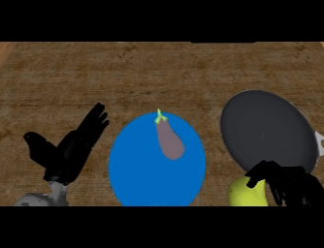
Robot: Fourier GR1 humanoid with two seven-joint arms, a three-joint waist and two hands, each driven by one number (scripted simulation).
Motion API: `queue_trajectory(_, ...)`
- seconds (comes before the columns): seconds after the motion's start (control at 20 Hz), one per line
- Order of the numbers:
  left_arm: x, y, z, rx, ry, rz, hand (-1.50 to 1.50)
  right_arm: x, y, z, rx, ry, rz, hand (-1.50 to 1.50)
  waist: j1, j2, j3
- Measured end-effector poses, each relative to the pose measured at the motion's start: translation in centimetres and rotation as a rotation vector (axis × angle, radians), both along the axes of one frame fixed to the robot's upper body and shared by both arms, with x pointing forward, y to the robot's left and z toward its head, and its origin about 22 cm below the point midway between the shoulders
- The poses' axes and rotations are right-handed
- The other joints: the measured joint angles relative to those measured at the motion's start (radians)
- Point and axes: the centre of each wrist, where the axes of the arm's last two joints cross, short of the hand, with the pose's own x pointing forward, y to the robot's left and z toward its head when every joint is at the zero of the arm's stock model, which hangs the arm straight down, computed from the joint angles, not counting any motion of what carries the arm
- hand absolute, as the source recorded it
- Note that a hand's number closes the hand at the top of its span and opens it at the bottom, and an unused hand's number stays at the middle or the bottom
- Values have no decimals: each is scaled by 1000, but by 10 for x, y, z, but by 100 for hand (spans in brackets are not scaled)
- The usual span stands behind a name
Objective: Pick the pear from the plate and place it in the pan
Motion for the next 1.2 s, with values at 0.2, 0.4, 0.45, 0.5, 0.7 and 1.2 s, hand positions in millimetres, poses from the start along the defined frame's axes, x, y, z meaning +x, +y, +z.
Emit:
queue_trajectory(0.2,1,-4,-2,3,-4,-3,0,38,-13,-12,25,-63,-104,150,11,2,0)
queue_trajectory(0.4,3,-9,-2,5,-4,-11,0,71,-27,-28,67,-104,-193,150,19,5,0)
queue_trajectory(0.45,5,-9,-3,5,-3,-10,0,81,-30,-29,81,-110,-210,150,19,5,1)
queue_trajectory(0.5,6,-7,-2,3,-1,-9,0,88,-36,-32,86,-117,-224,150,20,5,1)
queue_trajectory(0.7,8,-9,-1,8,-4,-21,0,127,-49,-40,112,-127,-241,150,26,6,1)
queue_trajectory(1.2,12,-16,5,1,-15,-40,0,184,-87,-78,-20,100,-281,-150,44,9,-1)
